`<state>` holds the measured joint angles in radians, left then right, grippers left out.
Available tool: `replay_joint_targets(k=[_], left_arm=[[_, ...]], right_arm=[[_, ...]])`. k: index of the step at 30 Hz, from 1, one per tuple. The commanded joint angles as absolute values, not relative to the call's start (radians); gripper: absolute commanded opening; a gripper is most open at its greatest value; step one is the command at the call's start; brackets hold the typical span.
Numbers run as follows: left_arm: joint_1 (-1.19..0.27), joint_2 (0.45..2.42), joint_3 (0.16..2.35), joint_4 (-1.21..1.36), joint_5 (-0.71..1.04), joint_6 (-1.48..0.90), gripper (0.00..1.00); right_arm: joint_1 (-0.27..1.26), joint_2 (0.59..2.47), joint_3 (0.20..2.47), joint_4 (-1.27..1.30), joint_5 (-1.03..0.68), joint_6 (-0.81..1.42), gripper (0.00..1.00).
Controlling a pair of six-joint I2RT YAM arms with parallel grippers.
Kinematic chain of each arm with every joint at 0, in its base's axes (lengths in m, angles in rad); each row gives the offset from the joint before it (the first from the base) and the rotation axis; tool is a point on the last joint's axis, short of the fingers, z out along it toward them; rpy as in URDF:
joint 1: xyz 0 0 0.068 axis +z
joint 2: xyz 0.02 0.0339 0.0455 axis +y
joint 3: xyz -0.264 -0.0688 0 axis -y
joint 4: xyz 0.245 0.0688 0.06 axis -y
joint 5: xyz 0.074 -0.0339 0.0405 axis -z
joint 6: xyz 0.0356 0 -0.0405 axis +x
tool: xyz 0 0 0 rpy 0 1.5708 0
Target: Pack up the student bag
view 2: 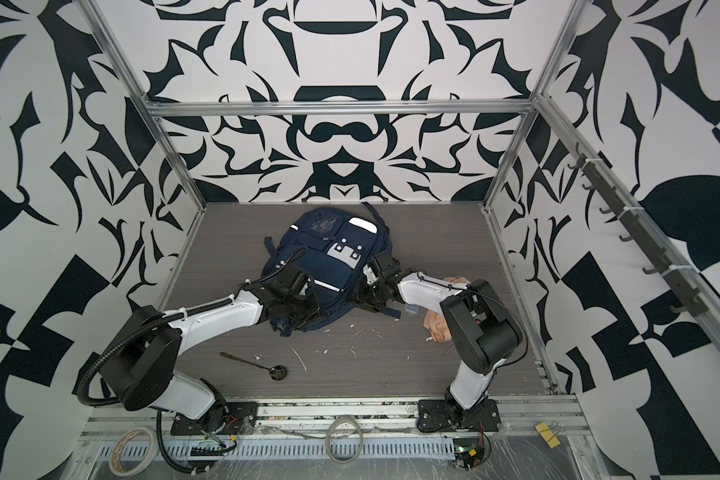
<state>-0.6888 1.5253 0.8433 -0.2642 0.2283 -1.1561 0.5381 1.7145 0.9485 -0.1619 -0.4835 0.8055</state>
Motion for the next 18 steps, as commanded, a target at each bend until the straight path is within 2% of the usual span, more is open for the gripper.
replay_joint_targets(k=[1,5,8,9,18], left_arm=[[-0.678,1.519,0.836,-0.224,0.222,-1.168,0.0],[-0.679,1.489,0.842,-0.265,0.233,-1.141,0.0],[-0.678,1.444,0.856,-0.335,0.227,-1.102,0.0],[-0.678,1.428,0.865,-0.367,0.22,-1.083,0.0],[-0.652,1.363,0.972,-0.691,0.153,-0.827,0.0]], right_arm=[[0.543,1.73,0.933,-0.15,-0.476,0.788,0.43],[0.543,1.741,0.929,-0.143,-0.47,0.787,0.27],[0.543,1.749,0.934,-0.142,-0.463,0.779,0.04],[0.543,1.751,0.936,-0.141,-0.459,0.776,0.0],[0.529,1.718,0.948,-0.176,-0.386,0.731,0.0]])
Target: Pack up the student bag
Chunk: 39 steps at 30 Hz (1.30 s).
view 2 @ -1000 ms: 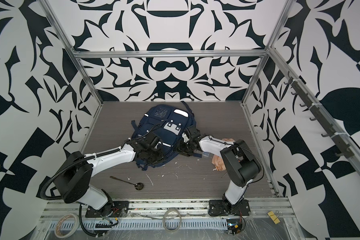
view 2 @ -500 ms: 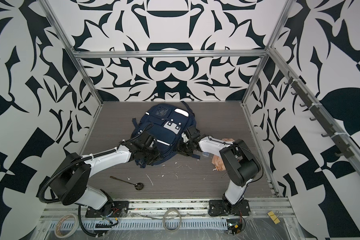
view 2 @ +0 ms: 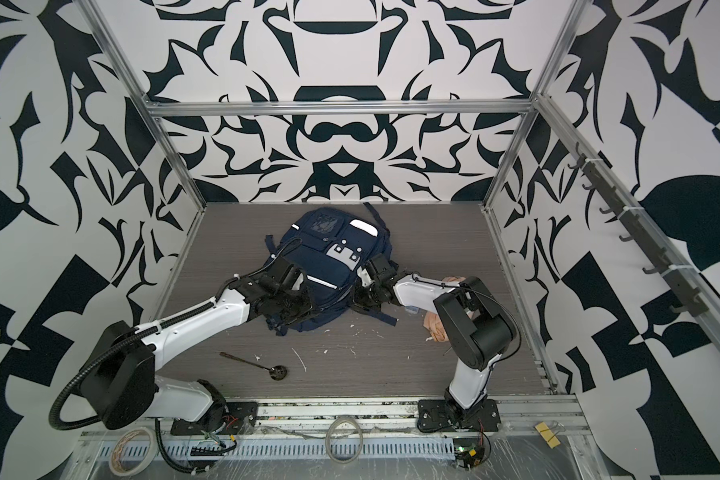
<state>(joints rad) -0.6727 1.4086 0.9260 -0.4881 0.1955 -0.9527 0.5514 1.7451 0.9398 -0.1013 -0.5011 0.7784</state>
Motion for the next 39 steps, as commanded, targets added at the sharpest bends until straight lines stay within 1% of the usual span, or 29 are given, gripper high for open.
replay_joint_targets(k=[1,10,18,21,25,29,34,39], left_arm=[[-0.646,1.355,0.973,-0.708,0.152,-0.805,0.0],[-0.543,1.282,0.959,-0.779,0.112,-0.663,0.0],[-0.438,1.283,0.987,-0.819,-0.018,-0.525,0.0],[-0.394,1.244,0.98,-0.813,-0.066,-0.471,0.0],[-0.335,1.231,0.971,-0.79,-0.077,-0.436,0.0],[-0.324,1.223,0.975,-0.778,-0.108,-0.417,0.0],[-0.333,1.209,0.965,-0.788,-0.087,-0.436,0.0],[-0.359,1.1,0.893,-0.865,-0.169,-0.518,0.0]], right_arm=[[0.522,1.709,0.945,-0.178,-0.377,0.728,0.0],[0.408,1.633,0.9,-0.193,-0.38,0.696,0.0],[0.327,1.574,0.887,-0.252,-0.365,0.65,0.0],[0.296,1.55,0.893,-0.286,-0.352,0.619,0.0],[0.277,1.545,0.935,-0.349,-0.336,0.563,0.0],[0.278,1.563,0.981,-0.385,-0.318,0.521,0.0],[0.278,1.622,1.077,-0.437,-0.278,0.456,0.0],[0.294,1.708,1.21,-0.49,-0.229,0.391,0.0]])
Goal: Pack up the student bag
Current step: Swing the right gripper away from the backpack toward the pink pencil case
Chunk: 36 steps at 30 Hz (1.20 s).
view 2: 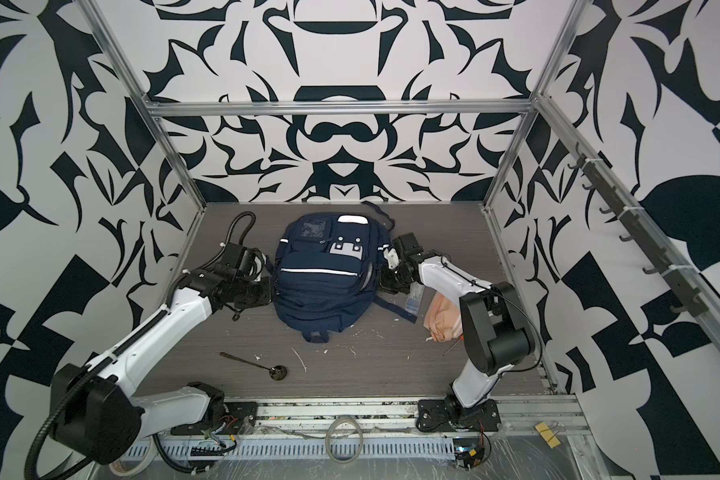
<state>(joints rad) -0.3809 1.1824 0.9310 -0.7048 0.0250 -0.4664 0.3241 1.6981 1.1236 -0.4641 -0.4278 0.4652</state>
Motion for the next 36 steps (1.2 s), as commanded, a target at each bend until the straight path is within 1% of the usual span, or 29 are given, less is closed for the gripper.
replay_joint_targets(k=[1,4,8,11,13,16,21,26,27,28,30,31,32,33,35,36], left_arm=[[-0.358,1.073,0.866,-0.865,-0.184,-0.526,0.0],[-0.346,1.037,0.819,-0.86,-0.195,-0.517,0.0],[-0.344,1.058,0.816,-0.846,-0.183,-0.496,0.0],[-0.344,1.081,0.8,-0.789,-0.181,-0.475,0.0],[-0.344,1.092,0.779,-0.731,-0.13,-0.453,0.0],[-0.344,1.115,0.75,-0.665,-0.077,-0.448,0.0],[-0.344,1.174,0.727,-0.609,-0.076,-0.445,0.0],[-0.347,1.158,0.742,-0.602,-0.057,-0.445,0.0],[-0.347,1.149,0.748,-0.604,-0.053,-0.447,0.1],[-0.347,1.142,0.753,-0.605,-0.046,-0.448,0.22],[-0.347,1.137,0.773,-0.628,-0.043,-0.448,0.49],[-0.347,1.138,0.785,-0.643,-0.049,-0.449,0.57],[-0.347,1.139,0.799,-0.662,-0.061,-0.45,0.68],[-0.347,1.14,0.811,-0.679,-0.077,-0.452,0.76],[-0.347,1.143,0.834,-0.713,-0.097,-0.46,0.9],[-0.347,1.144,0.845,-0.728,-0.108,-0.464,0.94]], right_arm=[[0.292,1.724,1.229,-0.492,-0.222,0.383,0.0],[0.291,1.755,1.281,-0.507,-0.193,0.357,0.0],[0.289,1.795,1.349,-0.536,-0.178,0.324,0.0],[0.288,1.826,1.392,-0.558,-0.161,0.302,0.0],[0.283,1.841,1.415,-0.569,-0.152,0.298,0.0],[0.279,1.852,1.432,-0.563,-0.164,0.302,0.0],[0.28,1.91,1.513,-0.614,-0.18,0.302,0.0],[0.282,1.934,1.58,-0.67,-0.194,0.271,0.0],[0.282,1.934,1.592,-0.683,-0.2,0.265,0.0],[0.283,1.932,1.6,-0.695,-0.208,0.261,0.0],[0.284,1.911,1.601,-0.702,-0.224,0.262,0.14],[0.283,1.896,1.594,-0.701,-0.228,0.266,0.21],[0.284,1.876,1.59,-0.703,-0.228,0.274,0.28],[0.283,1.856,1.588,-0.713,-0.228,0.278,0.39],[0.284,1.821,1.582,-0.736,-0.221,0.284,0.5],[0.282,1.799,1.571,-0.746,-0.206,0.284,0.56]])
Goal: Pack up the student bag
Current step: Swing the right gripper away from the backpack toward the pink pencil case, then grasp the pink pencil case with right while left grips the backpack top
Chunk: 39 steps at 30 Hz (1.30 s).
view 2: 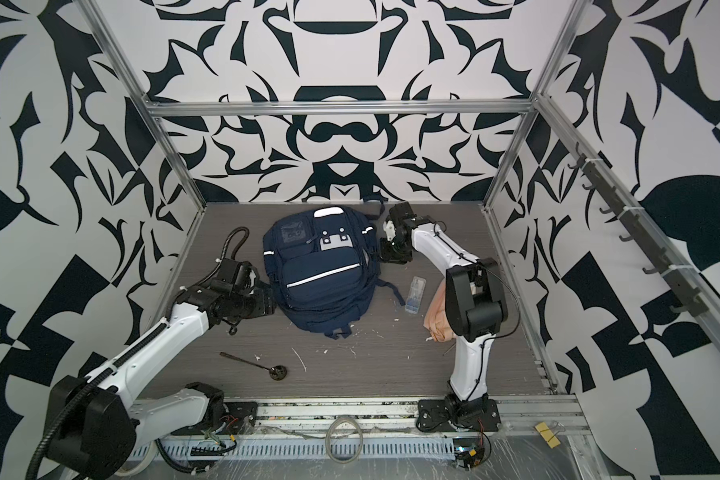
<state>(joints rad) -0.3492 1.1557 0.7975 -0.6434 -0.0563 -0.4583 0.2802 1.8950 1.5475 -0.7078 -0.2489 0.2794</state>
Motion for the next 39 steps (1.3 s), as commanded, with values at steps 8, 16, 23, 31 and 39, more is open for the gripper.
replay_joint_targets(k=[8,16,23,31,39], left_arm=[[-0.359,1.101,0.893,-0.804,-0.138,-0.444,0.99],[-0.548,1.058,0.941,-0.713,-0.011,-0.384,0.99],[-0.709,1.186,0.995,-0.566,0.09,-0.456,0.99],[-0.789,1.346,1.098,-0.494,0.152,-0.459,0.99],[-0.798,1.377,1.121,-0.43,0.184,-0.499,0.99]], right_arm=[[0.163,1.616,1.485,-0.839,-0.152,0.306,0.8],[-0.275,1.506,1.271,-0.844,-0.304,0.363,0.85],[-0.526,1.504,1.118,-0.778,-0.361,0.385,0.85],[-0.53,1.626,1.019,-0.66,-0.458,0.398,0.89],[-0.504,1.702,0.975,-0.605,-0.453,0.386,0.89]])
